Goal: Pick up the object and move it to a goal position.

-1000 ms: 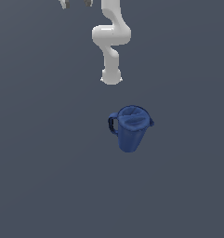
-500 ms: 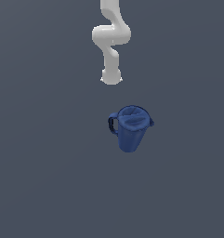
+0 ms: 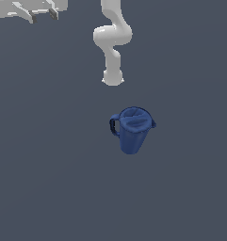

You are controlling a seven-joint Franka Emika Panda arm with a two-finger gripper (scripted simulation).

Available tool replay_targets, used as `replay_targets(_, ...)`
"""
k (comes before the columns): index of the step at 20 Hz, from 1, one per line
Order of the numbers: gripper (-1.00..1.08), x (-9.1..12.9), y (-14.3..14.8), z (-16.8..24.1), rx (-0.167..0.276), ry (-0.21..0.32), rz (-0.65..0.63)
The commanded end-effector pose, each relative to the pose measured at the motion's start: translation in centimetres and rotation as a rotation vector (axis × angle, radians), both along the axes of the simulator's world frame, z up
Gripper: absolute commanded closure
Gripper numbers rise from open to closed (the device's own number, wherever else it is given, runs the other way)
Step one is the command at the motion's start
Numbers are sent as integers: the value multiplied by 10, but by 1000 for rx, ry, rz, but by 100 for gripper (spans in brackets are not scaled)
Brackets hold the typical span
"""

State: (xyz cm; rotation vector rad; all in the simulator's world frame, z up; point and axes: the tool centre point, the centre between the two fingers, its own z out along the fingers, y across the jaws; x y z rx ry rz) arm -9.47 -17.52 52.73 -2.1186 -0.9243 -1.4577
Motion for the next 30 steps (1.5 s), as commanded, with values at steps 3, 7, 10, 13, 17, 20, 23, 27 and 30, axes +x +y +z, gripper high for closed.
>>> replay_targets(3, -20, 11, -9, -33, 69, -61, 43)
replay_targets(7, -20, 23, -9, -71, 133, -101, 80)
replay_targets(10, -20, 32, -4, -104, 180, -124, 106)
replay_targets(13, -20, 42, 7, -139, 227, -141, 131)
replay_targets(17, -20, 53, 29, -190, 289, -154, 165)
replay_targets(20, -20, 58, 52, -229, 332, -156, 189)
replay_targets(23, -20, 60, 75, -262, 367, -154, 210)
replay_targets(27, -20, 60, 102, -298, 402, -148, 233)
replay_targets(30, -20, 59, 118, -317, 421, -143, 246)
